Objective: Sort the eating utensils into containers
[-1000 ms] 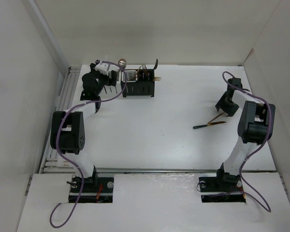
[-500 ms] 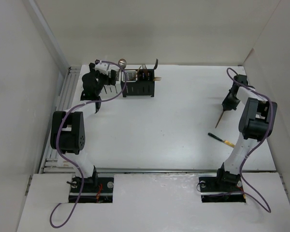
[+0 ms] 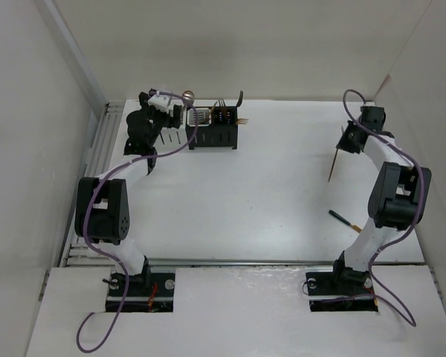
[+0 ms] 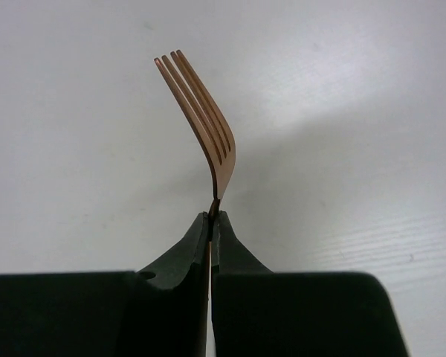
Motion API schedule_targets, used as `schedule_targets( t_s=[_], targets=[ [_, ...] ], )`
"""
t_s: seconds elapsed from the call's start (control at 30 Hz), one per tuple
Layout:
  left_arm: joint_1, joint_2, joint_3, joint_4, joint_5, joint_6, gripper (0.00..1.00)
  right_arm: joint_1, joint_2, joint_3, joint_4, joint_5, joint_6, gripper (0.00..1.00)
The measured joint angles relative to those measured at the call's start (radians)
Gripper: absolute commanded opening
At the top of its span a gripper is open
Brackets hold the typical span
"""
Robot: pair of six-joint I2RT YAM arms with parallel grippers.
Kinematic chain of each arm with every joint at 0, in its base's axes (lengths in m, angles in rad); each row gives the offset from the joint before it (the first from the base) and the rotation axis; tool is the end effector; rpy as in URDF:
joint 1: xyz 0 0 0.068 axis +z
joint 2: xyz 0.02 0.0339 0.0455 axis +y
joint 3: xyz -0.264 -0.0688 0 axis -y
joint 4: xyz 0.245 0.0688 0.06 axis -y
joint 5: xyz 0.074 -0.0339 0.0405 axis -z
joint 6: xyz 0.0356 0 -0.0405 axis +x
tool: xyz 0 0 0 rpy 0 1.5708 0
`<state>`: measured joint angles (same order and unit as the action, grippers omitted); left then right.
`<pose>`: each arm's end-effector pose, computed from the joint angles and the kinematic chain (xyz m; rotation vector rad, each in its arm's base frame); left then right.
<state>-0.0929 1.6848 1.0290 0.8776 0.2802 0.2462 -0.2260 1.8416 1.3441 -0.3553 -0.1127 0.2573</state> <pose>0.3838 -0.0456 0.2977 0.4582 1.2784 -0.0600 0.3971 -0.0872 0.2213 0.5297 2.3633 0.1508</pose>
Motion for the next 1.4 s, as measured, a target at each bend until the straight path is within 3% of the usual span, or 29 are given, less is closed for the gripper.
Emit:
schedule_targets(
  t_s=[0.17, 0.33, 0.53, 0.67, 0.93, 1.2, 1.27, 1.33, 1.37, 1.4],
  targets=[
    [-0.003, -0.014, 0.0, -0.014, 0.0, 0.009, 0.74, 0.136, -0.1, 0.032, 0.106, -0.021, -0.045, 0.0],
    [-0.003, -0.014, -0.001, -0.035, -0.002, 0.019, 0.74, 0.296, -0.096, 0.219, 0.227, -0.038, -0.071, 0.0],
    [-0.003, -0.014, -0.002, -0.055, -0.021, 0.029, 0.74, 0.47, 0.025, 0.472, 0.494, -0.074, -0.07, 0.0],
    [-0.003, -0.023, -0.002, -0.101, -0.048, 0.045, 0.74, 0.561, 0.161, 0.548, 0.704, -0.102, -0.043, 0.0],
    [-0.003, -0.032, 0.002, -0.173, -0.083, 0.062, 0.74, 0.653, 0.418, 0.565, 0.912, -0.119, 0.002, 0.0],
    [-0.003, -0.033, 0.013, -0.188, -0.098, 0.065, 0.74, 0.66, 0.452, 0.468, 1.027, -0.14, 0.013, 0.0],
    [-0.003, -0.033, 0.013, -0.189, -0.099, 0.065, 0.74, 0.657, 0.44, 0.415, 1.04, -0.154, 0.016, 0.1],
    [-0.003, -0.033, 0.013, -0.19, -0.099, 0.065, 0.74, 0.656, 0.425, 0.375, 1.047, -0.177, 0.021, 0.3],
    [-0.003, -0.033, 0.013, -0.191, -0.098, 0.065, 0.74, 0.655, 0.412, 0.352, 1.048, -0.191, 0.025, 0.48],
    [-0.003, -0.033, 0.013, -0.191, -0.098, 0.065, 0.74, 0.652, 0.399, 0.332, 1.047, -0.204, 0.029, 0.55]
  ],
)
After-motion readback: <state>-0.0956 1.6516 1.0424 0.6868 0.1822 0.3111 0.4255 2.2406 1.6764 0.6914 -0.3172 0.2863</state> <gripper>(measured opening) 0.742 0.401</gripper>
